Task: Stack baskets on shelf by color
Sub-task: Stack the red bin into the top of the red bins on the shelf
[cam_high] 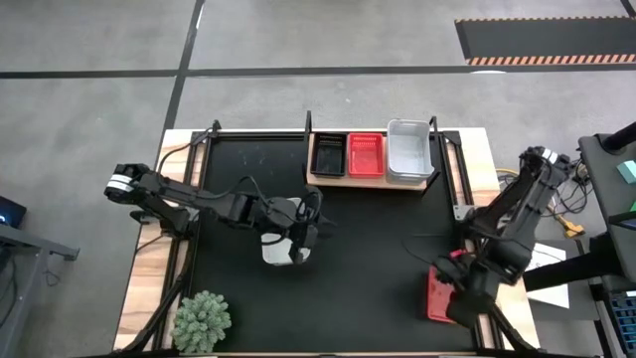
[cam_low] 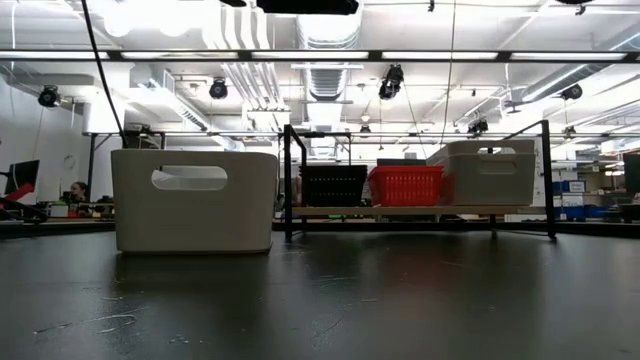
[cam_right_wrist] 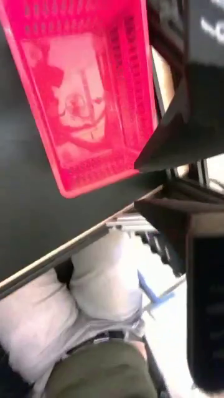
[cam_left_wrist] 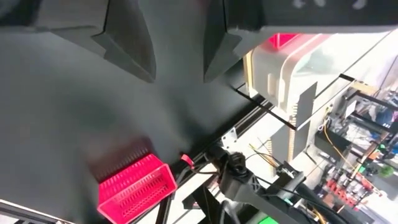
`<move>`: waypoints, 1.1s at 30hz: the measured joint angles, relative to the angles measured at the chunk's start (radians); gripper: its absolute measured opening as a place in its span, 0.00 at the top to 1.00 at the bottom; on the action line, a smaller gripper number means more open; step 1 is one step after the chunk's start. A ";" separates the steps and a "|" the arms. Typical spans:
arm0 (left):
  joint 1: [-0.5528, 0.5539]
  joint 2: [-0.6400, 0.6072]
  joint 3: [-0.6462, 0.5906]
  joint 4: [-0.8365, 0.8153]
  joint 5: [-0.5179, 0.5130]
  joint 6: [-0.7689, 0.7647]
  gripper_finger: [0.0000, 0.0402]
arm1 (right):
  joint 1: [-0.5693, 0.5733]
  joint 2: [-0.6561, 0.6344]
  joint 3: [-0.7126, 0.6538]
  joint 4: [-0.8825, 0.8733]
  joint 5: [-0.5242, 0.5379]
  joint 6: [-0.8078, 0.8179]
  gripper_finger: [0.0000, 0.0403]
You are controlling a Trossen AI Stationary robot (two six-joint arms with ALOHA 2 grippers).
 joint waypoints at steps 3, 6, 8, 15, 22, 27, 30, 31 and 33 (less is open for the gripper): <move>0.000 0.000 0.000 0.000 -0.008 0.000 0.71 | 0.071 0.042 -0.003 0.026 0.086 0.028 0.71; 0.000 0.000 0.000 0.000 -0.035 -0.001 0.71 | 0.143 0.117 -0.004 0.060 0.181 -0.023 0.63; 0.000 0.000 0.000 -0.001 -0.048 -0.002 0.71 | 0.178 0.178 -0.004 0.097 0.197 -0.069 0.60; 0.000 0.000 0.000 0.000 -0.052 -0.002 0.71 | 0.227 0.375 0.010 0.096 0.193 -0.074 0.57; 0.000 0.000 0.000 0.003 -0.052 -0.004 0.71 | 0.226 0.454 0.015 0.098 0.194 -0.081 0.63; 0.000 0.000 -0.001 0.004 -0.052 -0.004 0.71 | 0.226 0.475 0.015 0.101 0.197 -0.104 0.74; -0.001 0.000 0.000 0.004 -0.092 0.001 0.71 | 0.216 0.466 0.018 0.104 0.197 -0.104 0.87; -0.002 -0.001 0.004 0.005 -0.144 0.005 0.71 | 0.209 0.462 0.025 0.100 0.196 -0.105 0.92; -0.006 -0.012 0.014 0.006 -0.270 0.016 0.71 | 0.187 0.451 0.040 0.095 0.196 -0.119 0.96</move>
